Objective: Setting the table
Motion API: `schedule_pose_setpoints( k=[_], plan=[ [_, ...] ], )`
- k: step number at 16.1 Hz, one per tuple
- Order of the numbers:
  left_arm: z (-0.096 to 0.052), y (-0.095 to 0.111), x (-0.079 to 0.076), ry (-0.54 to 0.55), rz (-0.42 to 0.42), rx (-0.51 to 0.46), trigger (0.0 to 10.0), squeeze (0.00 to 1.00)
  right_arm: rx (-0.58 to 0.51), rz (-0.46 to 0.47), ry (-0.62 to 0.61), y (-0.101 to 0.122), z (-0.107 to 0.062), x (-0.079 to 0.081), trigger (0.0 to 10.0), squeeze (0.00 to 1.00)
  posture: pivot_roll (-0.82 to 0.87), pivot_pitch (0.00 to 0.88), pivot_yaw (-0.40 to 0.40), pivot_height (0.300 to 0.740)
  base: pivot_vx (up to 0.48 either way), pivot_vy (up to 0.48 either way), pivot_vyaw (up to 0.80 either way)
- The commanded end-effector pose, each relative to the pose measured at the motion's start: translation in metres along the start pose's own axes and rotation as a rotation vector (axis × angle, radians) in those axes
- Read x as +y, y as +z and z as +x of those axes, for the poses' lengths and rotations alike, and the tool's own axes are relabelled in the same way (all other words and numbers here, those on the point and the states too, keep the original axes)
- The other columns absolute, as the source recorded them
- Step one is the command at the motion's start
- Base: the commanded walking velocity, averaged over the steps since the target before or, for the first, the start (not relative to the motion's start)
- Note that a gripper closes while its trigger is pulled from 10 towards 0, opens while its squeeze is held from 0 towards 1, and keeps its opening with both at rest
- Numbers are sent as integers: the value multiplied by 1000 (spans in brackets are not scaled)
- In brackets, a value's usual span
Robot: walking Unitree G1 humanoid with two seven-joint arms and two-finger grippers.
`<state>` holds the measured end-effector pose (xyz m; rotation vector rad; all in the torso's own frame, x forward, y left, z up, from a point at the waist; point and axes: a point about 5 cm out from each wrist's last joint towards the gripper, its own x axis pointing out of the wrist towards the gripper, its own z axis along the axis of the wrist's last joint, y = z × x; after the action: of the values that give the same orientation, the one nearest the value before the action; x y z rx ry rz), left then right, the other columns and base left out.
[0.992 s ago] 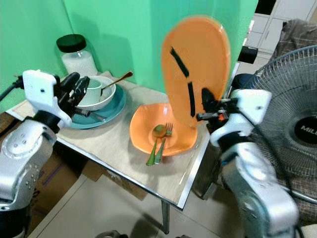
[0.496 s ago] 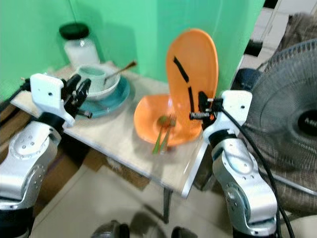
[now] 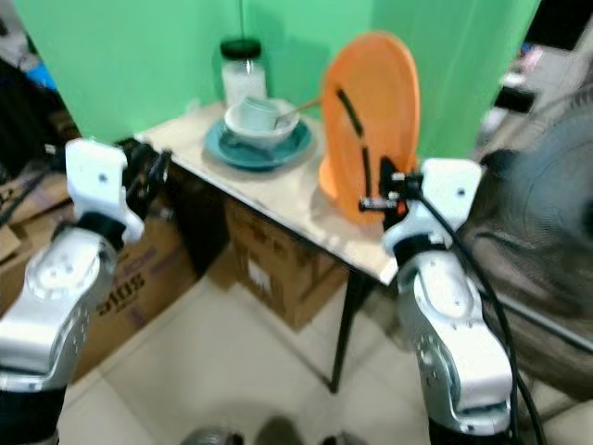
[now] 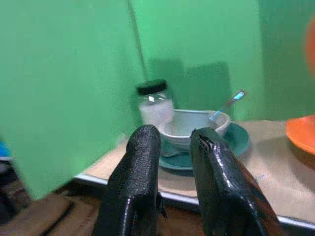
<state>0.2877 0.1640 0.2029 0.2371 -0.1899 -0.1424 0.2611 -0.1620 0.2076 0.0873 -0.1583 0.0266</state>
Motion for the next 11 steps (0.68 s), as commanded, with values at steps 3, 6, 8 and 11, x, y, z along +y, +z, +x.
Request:
schedule_pose_setpoints(
  k=[3, 6, 8, 11],
  plan=[
    [5, 4, 1, 58, 26, -41, 10000, 0, -129, 17, -60, 22, 0, -9, 10000, 0, 31, 0, 34, 740, 0, 0, -323],
    [9, 4, 11, 231, -37, -62, 10000, 0, -149, 18, -127, 22, -2, -17, 10000, 0, 31, 0, 38, 740, 0, 0, -669],
    [7, 0, 4, 152, -76, -22, 10000, 0, -132, -1, -156, 19, -3, -20, 10000, 0, 26, 0, 42, 740, 0, 0, -800],
    [3, -14, -2, 27, -74, 23, 10000, 0, -21, -52, -161, 2, -7, -22, 10000, 0, 24, 0, 45, 740, 0, 0, -800]
  ],
)
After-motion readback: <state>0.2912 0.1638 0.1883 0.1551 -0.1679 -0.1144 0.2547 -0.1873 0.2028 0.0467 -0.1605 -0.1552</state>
